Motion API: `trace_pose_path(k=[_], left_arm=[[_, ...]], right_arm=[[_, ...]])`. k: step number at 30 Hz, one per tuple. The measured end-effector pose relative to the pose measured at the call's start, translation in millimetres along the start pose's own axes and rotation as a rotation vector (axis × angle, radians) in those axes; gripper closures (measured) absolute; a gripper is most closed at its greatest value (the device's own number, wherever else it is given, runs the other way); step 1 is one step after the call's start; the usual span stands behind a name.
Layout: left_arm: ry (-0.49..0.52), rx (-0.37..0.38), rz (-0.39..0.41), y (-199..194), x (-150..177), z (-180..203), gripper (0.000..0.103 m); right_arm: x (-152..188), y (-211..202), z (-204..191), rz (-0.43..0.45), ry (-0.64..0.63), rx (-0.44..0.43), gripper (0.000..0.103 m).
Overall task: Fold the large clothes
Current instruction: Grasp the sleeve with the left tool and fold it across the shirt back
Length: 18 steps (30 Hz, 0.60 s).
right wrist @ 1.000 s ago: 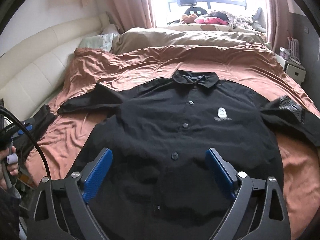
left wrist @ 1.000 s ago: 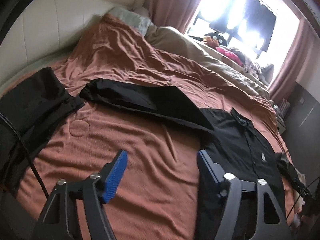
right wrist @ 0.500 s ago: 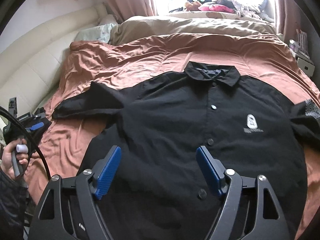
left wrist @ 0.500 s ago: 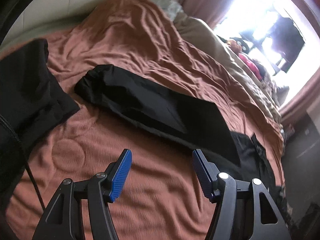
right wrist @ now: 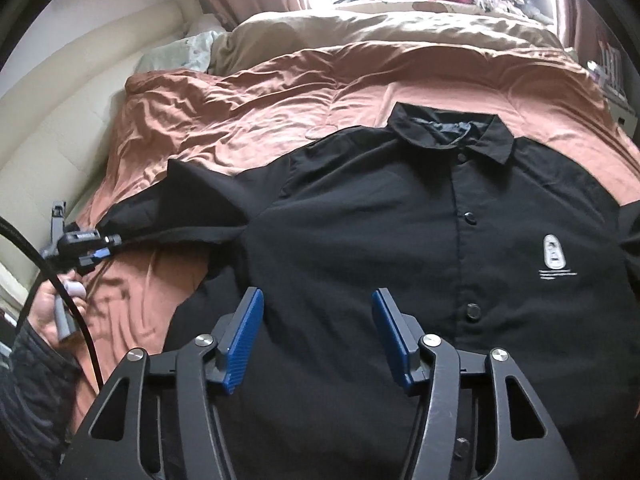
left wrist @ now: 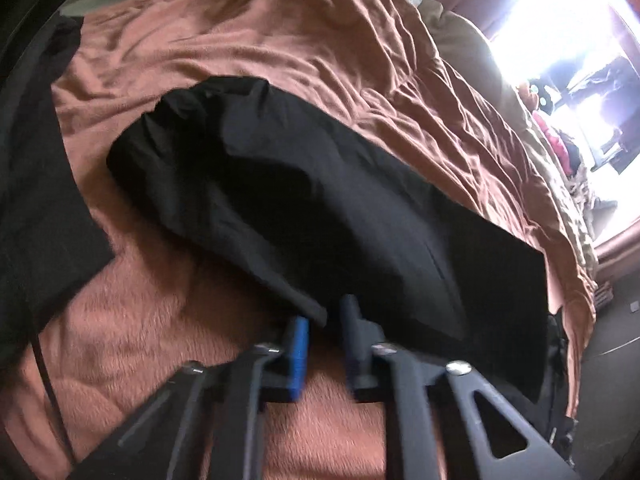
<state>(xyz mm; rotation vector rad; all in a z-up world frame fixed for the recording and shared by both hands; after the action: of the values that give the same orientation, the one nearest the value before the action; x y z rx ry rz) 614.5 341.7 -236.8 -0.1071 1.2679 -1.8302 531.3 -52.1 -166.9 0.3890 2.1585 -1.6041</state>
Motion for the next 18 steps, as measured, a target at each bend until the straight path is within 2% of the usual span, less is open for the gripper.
trace_pose_path(k=[2,6,9,18], left_arm=[[0.023,0.014,0.024,-13.1,-3.4,8.8,0.1],[0.131,0.041,0.108,-54.9,-14.1,33.8,0.101],[0.164,0.074,0.133,-83.3,-22.2,49.9,0.101],[0.286,0.121,0.206,-139.1,-29.0,116.4,0.101]], right_arm=[[-4.9,9.3,-3.1,-0.004,-0.001,-0.01,0.049],[-12.9,31.4,-6.5,-0.019,0.018,-0.028,0.049],[-20.4,50.2,-7.0,-0.037,0.058,-0.061,0.049],[-38.6,106.4,-17.8,-0.077,0.113,-0.07,0.049]])
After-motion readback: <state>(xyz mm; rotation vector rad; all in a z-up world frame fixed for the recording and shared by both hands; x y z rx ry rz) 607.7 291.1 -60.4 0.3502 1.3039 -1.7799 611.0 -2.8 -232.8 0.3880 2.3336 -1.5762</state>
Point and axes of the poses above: each gripper's, at about its wrist camera, not at the fingertips, and y roughly the way its jaws point, z to its right, x to its underside, the point moved 5 cm from there along y, roughly the way its jaws point, and after that the axes turned 2 degrees about -y, right-handed, at the moved point
